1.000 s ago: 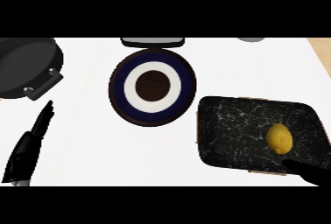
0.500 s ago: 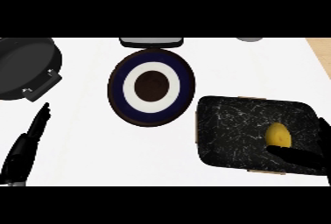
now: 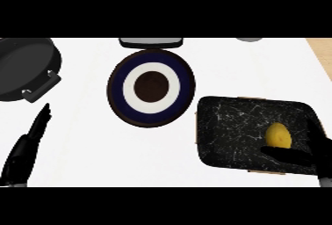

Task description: Pick the lemon from the tray and place it in the plate

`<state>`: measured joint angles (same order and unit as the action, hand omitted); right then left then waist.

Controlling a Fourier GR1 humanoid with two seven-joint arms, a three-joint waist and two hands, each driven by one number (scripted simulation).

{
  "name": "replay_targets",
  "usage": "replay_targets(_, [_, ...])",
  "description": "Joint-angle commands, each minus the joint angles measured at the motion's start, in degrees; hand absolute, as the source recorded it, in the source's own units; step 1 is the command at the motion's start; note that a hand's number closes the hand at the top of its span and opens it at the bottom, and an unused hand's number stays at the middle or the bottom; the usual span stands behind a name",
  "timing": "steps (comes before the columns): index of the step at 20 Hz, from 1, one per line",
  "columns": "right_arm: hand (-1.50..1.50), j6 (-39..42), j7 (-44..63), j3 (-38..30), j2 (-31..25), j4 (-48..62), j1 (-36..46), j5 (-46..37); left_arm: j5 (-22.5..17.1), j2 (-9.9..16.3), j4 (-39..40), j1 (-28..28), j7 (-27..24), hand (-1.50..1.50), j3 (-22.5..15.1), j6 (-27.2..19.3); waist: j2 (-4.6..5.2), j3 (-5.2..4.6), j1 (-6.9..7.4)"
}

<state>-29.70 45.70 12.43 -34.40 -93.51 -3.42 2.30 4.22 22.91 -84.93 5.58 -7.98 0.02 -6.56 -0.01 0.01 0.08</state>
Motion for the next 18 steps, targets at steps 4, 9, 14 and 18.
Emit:
replay_targets(4, [-1.50,4.52,-3.63,-3.23,6.94,6.21,1.68,-3.77,2.38,-2.08,4.60,-3.75,-1.15,0.00,2.45,2.86,0.02,-0.01,-0.12])
replay_targets(9, [1.50,4.40,-11.21,-5.31,10.72,11.10,3.81,-5.86,2.77,-2.00,0.25,-1.47,0.30,0.00,4.10,3.24,0.00,0.01,0.09])
replay_targets(14, [1.50,8.49,-14.27,-9.50,9.99,9.78,0.66,-5.90,3.81,-3.98,0.61,-1.56,0.24,0.00,5.13,3.88,-0.02,0.00,-0.10])
replay_targets(18, [1.50,21.64,-21.53,3.67,1.28,12.17,16.17,-12.75,3.80,-3.20,-1.41,-4.79,-0.10,0.00,0.85,5.73,2.13,0.33,8.59])
